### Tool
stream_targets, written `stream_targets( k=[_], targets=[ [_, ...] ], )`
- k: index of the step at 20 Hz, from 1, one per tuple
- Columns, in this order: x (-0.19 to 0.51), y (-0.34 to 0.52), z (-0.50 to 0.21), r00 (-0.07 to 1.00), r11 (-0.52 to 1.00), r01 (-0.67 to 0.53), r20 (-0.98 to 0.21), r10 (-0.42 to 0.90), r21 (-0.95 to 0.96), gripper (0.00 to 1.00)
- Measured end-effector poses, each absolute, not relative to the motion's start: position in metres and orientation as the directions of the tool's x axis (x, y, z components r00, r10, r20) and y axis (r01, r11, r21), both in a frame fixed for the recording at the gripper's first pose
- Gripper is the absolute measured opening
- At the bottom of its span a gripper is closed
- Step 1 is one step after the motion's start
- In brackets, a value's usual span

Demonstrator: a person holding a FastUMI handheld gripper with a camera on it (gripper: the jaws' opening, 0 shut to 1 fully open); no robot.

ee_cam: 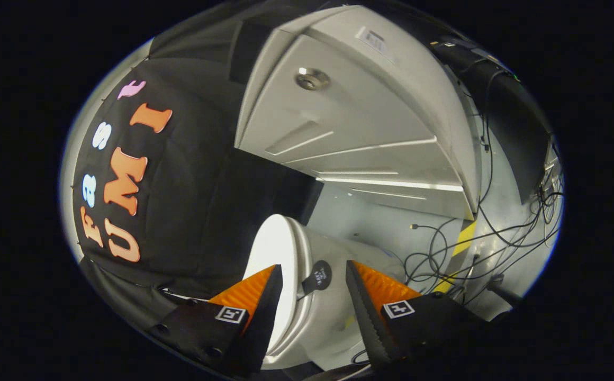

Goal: Open the toilet lid.

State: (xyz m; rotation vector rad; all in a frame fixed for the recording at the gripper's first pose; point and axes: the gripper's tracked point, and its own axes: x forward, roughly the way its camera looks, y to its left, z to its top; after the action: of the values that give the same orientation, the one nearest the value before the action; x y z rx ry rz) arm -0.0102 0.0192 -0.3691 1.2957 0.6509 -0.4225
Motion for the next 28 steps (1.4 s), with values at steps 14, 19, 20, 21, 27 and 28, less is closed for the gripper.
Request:
stream_targets(
  k=[14,19,20,21,27,28],
  targets=[
    [0.045,0.048,-0.418,0.824,0.051,0.556,-0.558,0.095,0.830,0.40],
    [0.045,0.050,-0.418,0.847,0.018,0.520,-0.518,0.120,0.854,0.25],
    [0.054,0.055,-0.420,0.865,-0.020,0.491,-0.485,0.128,0.871,0.23],
    [0.044,0.044,-0.417,0.869,-0.044,0.489,-0.482,0.114,0.871,0.16],
    [0.047,0.048,-0.398,0.900,-0.042,0.428,-0.421,0.114,0.903,0.08],
    [0.049,0.049,-0.389,0.905,-0.048,0.417,-0.410,0.112,0.908,0.08]
  ],
)
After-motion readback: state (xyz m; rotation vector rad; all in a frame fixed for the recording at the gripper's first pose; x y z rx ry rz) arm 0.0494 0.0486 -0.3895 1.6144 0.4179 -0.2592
